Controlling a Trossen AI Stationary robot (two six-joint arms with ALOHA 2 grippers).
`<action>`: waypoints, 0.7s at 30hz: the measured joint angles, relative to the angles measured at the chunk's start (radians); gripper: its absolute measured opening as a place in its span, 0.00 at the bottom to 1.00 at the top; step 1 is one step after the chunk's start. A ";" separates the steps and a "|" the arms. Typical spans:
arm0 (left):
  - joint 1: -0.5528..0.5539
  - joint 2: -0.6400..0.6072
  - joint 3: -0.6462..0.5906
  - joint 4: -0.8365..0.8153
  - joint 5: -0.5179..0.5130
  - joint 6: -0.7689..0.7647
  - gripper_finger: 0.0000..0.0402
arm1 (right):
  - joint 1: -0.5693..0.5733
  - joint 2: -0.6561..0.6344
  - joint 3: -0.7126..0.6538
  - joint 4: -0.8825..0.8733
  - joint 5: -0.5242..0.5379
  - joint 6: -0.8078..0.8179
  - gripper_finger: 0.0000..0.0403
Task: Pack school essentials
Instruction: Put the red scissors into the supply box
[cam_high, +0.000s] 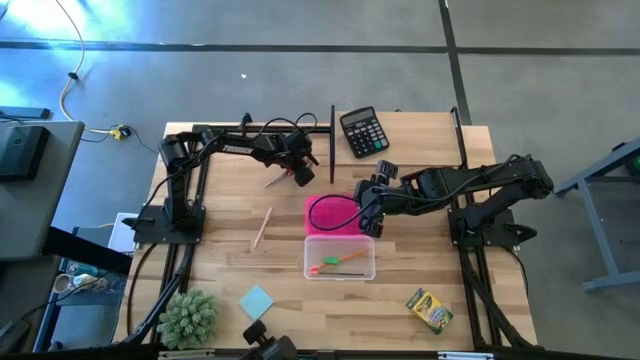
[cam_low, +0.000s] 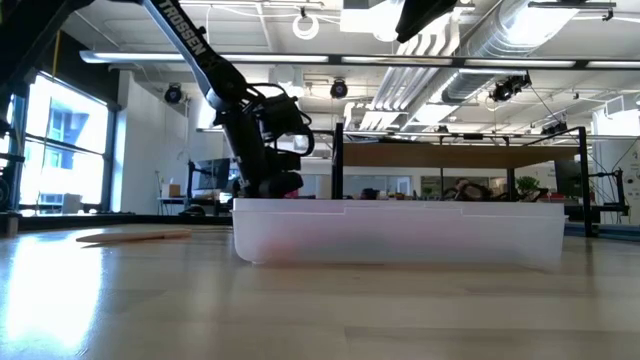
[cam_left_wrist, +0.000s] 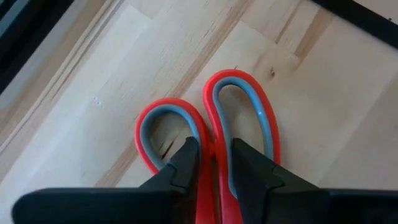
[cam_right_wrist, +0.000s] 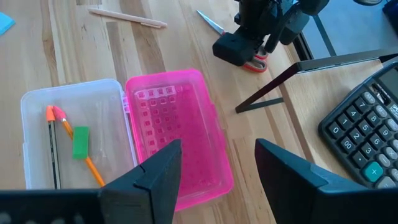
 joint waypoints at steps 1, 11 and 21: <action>-0.002 -0.004 0.000 0.000 0.000 0.002 0.15 | 0.000 0.000 0.000 0.000 0.000 0.000 0.48; -0.056 -0.110 -0.005 -0.089 0.005 0.012 0.03 | 0.000 0.000 0.000 0.000 0.000 0.000 0.48; -0.103 -0.137 -0.003 -0.108 0.000 0.021 0.02 | 0.000 0.000 0.000 -0.001 0.000 0.003 0.48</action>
